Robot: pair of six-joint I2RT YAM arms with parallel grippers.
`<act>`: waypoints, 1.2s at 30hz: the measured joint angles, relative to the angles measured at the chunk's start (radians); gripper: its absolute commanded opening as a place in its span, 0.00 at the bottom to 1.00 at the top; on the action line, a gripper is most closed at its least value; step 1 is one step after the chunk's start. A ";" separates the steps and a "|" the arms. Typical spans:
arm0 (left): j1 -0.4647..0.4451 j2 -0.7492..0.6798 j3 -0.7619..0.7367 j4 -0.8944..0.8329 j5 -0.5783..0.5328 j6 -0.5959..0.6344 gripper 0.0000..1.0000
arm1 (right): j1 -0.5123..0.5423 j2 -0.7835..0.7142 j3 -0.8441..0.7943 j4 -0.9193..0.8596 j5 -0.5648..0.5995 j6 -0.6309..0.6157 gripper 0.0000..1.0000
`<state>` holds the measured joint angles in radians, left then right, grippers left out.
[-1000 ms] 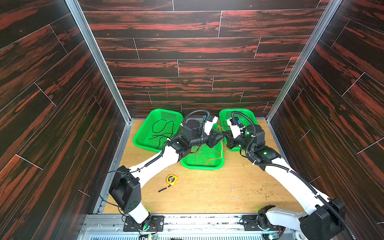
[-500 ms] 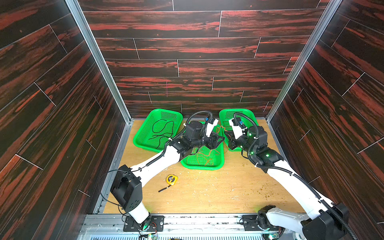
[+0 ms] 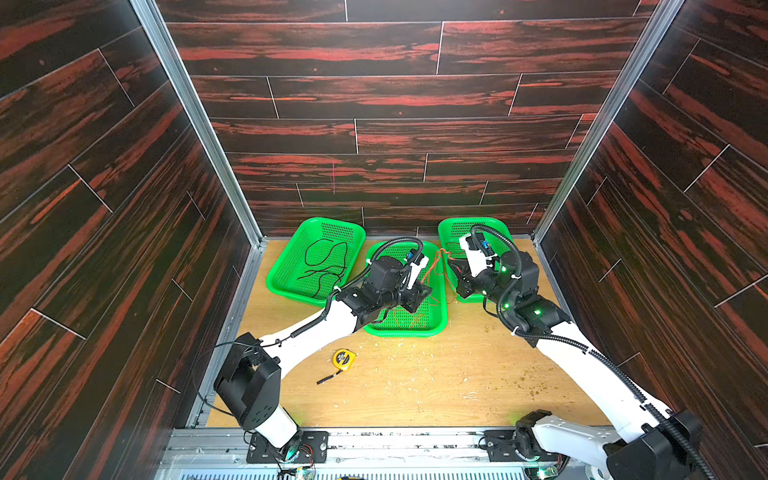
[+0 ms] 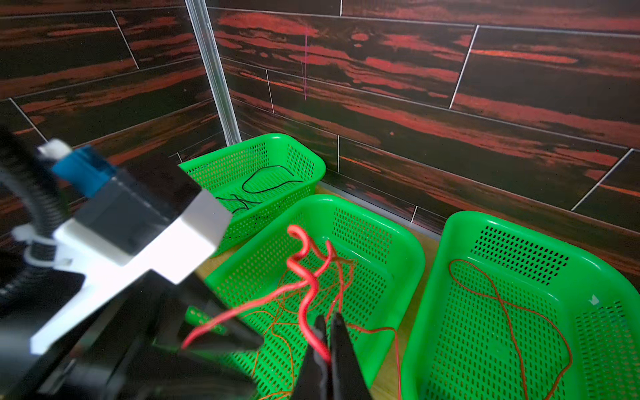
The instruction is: Untangle the cables
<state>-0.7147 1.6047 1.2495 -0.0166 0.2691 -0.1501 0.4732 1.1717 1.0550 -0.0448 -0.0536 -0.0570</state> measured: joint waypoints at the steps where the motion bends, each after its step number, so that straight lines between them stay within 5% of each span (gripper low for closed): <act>1: 0.000 0.000 0.006 0.000 0.013 0.007 0.00 | 0.001 0.000 0.008 -0.007 0.010 0.000 0.00; 10: -0.007 -0.024 0.023 -0.047 0.101 0.159 0.00 | -0.066 0.023 0.228 -0.161 0.157 -0.033 0.00; 24: -0.047 -0.159 -0.072 -0.130 0.203 0.330 0.00 | -0.421 0.154 0.348 -0.251 0.114 0.058 0.00; 36: -0.054 -0.201 -0.079 -0.179 0.102 0.380 0.00 | -0.590 0.277 0.469 -0.321 0.016 0.148 0.00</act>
<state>-0.7689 1.4040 1.1702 -0.1955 0.3714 0.2295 -0.1165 1.4490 1.5242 -0.3656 -0.0380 0.0906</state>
